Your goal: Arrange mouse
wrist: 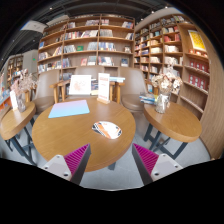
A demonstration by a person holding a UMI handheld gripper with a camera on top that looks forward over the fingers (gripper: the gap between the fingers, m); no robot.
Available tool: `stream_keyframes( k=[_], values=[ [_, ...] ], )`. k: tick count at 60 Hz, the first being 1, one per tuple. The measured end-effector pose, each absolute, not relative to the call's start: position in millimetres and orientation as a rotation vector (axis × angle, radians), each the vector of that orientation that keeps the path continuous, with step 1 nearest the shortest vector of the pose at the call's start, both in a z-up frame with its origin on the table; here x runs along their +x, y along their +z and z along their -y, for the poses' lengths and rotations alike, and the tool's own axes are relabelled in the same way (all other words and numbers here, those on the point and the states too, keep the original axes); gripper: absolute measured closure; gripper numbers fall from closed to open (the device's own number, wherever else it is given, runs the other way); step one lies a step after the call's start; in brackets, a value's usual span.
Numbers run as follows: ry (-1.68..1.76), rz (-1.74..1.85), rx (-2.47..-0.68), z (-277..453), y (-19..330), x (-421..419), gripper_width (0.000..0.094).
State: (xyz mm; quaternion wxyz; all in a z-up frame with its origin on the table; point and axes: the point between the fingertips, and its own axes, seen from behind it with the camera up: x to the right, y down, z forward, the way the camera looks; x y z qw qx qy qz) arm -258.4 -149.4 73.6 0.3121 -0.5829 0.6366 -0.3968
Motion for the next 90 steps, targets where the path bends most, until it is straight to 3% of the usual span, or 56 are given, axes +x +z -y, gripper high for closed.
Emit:
stream_keyframes(
  k=[16, 36, 74, 80, 82, 83, 84, 90],
  values=[
    [-0.976, -1.714, -1.583, 164, 22, -195, 0.0079],
    [-0.94, -1.735, -1.644, 182, -7, -128, 0.0076],
    [-0.863, -1.809, -1.622, 196, -14, -34, 0.0085],
    [-0.869, -1.808, -1.614, 194, -14, -32, 0.0164],
    [-0.87, -1.798, -1.618, 191, -14, -31, 0.0258],
    [-0.869, -1.79, -1.624, 189, -15, -30, 0.0398],
    [-0.873, -1.79, -1.628, 189, -14, -29, 0.0465],
    [-0.867, -1.835, -1.617, 191, -12, -31, 0.0501]
  ],
)
